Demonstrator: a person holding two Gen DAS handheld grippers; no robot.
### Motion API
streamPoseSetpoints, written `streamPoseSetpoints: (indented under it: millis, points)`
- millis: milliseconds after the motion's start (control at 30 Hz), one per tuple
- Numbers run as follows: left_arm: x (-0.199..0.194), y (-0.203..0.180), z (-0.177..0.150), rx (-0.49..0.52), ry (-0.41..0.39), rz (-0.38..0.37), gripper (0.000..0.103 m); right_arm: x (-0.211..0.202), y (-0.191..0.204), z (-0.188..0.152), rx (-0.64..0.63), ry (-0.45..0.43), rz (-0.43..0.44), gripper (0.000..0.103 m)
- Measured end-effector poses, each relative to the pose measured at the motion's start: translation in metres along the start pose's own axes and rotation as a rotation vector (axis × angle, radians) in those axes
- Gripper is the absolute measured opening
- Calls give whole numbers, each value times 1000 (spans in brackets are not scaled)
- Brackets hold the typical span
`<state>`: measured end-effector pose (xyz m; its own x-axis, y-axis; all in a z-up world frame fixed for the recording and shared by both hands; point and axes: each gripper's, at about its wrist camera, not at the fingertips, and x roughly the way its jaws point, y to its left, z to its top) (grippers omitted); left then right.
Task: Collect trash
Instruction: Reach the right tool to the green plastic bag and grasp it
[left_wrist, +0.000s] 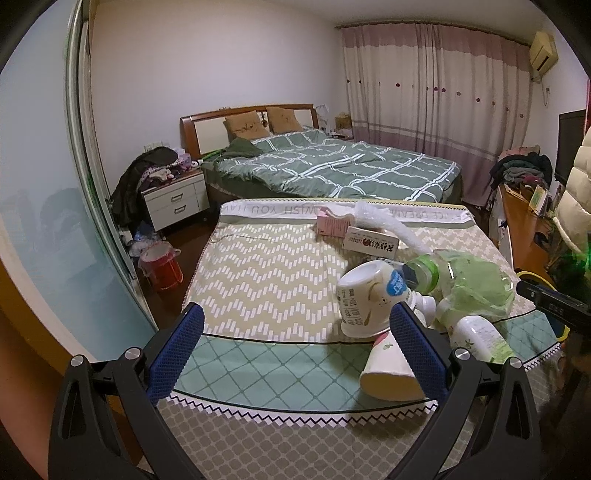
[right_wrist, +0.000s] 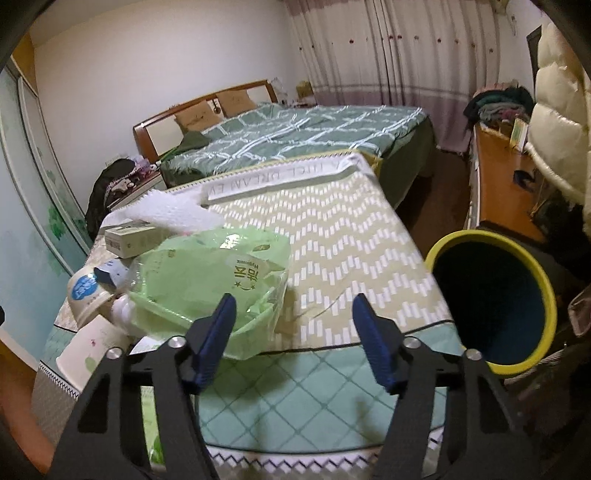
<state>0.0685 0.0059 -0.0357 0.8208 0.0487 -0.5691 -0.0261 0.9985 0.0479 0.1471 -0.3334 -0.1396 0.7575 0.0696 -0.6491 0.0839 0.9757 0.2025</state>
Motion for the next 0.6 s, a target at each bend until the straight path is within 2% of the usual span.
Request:
streamPoseSetpoints:
  millis: [133, 233, 300, 333, 433, 500, 600]
  points:
    - [11, -4, 1, 4, 12, -17, 99, 16, 2, 5, -7, 38, 1, 49]
    - [16, -9, 2, 17, 16, -31, 99, 26, 3, 5, -2, 67, 20, 38]
    - [19, -13, 3, 24, 17, -38, 99, 28, 2, 4, 5, 77, 39, 21]
    - [20, -14, 3, 26, 17, -40, 99, 29, 2, 4, 9, 78, 48, 17]
    - [22, -17, 3, 30, 20, -47, 99, 24, 4, 4, 11, 65, 62, 14]
    - [22, -19, 3, 32, 22, -51, 99, 18, 2, 6, 19, 45, 72, 8]
    - [21, -22, 3, 38, 18, -59, 99, 5, 1, 11, 26, 1, 68, 6]
